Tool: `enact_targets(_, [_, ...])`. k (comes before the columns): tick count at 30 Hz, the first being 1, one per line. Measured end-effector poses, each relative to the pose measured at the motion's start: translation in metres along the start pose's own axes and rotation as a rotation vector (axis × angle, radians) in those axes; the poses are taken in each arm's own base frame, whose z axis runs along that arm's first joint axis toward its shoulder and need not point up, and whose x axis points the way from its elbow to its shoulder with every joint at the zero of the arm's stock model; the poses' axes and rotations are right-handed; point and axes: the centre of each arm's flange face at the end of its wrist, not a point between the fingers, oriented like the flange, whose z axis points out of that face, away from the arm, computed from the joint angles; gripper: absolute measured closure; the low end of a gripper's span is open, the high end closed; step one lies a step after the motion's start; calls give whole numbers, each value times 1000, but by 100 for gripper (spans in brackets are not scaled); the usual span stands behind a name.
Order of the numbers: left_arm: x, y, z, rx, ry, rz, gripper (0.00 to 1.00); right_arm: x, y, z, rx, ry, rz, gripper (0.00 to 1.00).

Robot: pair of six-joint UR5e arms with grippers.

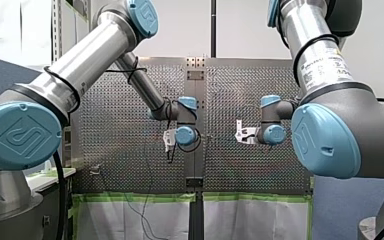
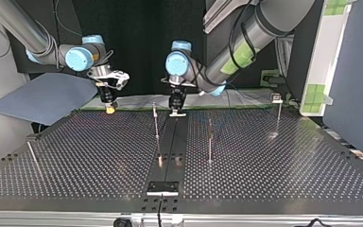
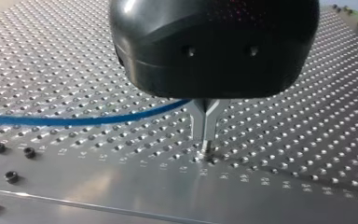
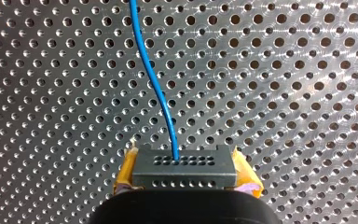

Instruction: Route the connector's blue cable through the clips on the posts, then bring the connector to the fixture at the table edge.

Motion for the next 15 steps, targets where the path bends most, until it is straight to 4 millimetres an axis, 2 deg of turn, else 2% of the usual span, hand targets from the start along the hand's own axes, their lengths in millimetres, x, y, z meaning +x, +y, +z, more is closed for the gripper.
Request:
enact_targets(10, [-5,1,5,-5,5,-5,100,1,1,1,-4,5,-2,100])
enact_targets(15, [-1,2,5,-7,18,0,100,0,1,0,-4,3,-2,100])
